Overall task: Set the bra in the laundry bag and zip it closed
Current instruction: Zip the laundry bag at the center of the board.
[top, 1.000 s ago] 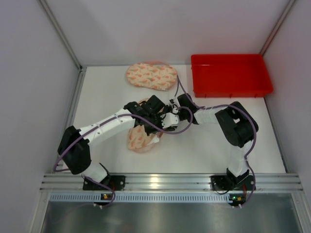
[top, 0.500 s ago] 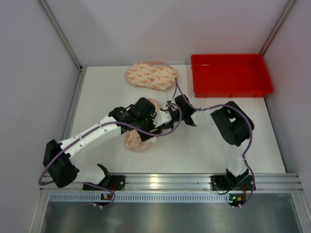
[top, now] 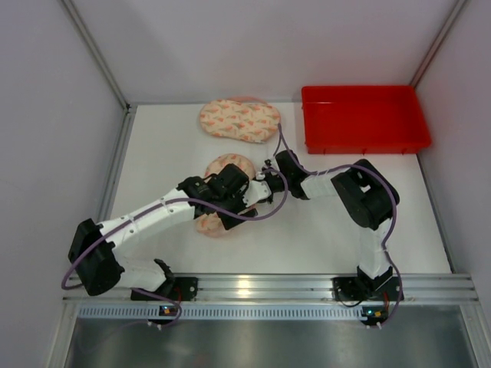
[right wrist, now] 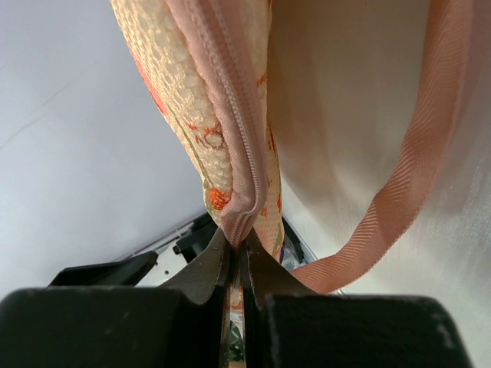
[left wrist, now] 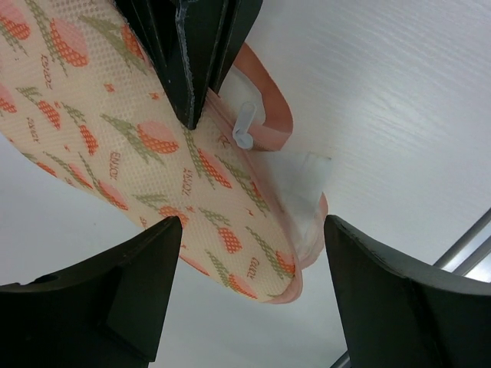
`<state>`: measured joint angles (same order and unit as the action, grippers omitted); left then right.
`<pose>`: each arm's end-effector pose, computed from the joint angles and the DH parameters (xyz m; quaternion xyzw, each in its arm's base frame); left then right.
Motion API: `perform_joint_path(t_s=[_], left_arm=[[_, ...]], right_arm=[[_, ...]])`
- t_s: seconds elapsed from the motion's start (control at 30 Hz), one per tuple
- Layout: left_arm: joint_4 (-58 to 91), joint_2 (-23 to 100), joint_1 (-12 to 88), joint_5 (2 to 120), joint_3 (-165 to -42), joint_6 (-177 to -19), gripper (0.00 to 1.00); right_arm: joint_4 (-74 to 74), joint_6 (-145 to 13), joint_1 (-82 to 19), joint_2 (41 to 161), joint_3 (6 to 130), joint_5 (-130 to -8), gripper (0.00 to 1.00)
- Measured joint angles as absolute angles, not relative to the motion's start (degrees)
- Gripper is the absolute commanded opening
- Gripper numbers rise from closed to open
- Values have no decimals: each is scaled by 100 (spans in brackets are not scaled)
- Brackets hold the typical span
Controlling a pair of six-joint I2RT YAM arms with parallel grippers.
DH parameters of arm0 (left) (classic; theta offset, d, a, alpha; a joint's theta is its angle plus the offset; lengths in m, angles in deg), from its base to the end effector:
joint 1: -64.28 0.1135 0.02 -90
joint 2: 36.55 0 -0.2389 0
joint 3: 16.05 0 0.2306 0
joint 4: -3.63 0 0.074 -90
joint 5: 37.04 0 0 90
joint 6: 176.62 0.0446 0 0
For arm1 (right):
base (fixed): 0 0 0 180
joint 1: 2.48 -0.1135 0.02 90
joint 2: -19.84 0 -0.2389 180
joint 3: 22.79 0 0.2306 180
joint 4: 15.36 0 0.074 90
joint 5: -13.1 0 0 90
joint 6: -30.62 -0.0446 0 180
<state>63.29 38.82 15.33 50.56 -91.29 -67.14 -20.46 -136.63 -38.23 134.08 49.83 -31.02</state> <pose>0.1655 -0.1872 0.2417 0.5382 0.8013 -0.0467 0.2571 0.2855 0.2450 0.1157 -0.1274 -0.8312 -0.5376 0.0616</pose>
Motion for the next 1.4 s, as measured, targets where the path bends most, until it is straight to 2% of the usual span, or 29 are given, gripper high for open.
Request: perform_joint_path(t_s=[0.33, 0.73, 1.07, 1.4], left_arm=[[5802, 4406, 1474, 4060, -9039, -6932, 80], [4993, 4052, 1461, 3102, -8290, -6711, 81], [3505, 3840, 1463, 2973, -7405, -6005, 84], [2628, 4441, 1459, 2814, -7322, -5658, 88]], right_arm=[[-2210, -13884, -3823, 13408, 4966, -3171, 0], [-2237, -13875, -3823, 13404, 4893, -3268, 0], [-2523, -14109, -3828, 13404, 4780, -3250, 0], [-2595, -14168, -3834, 13404, 4701, -3408, 0]])
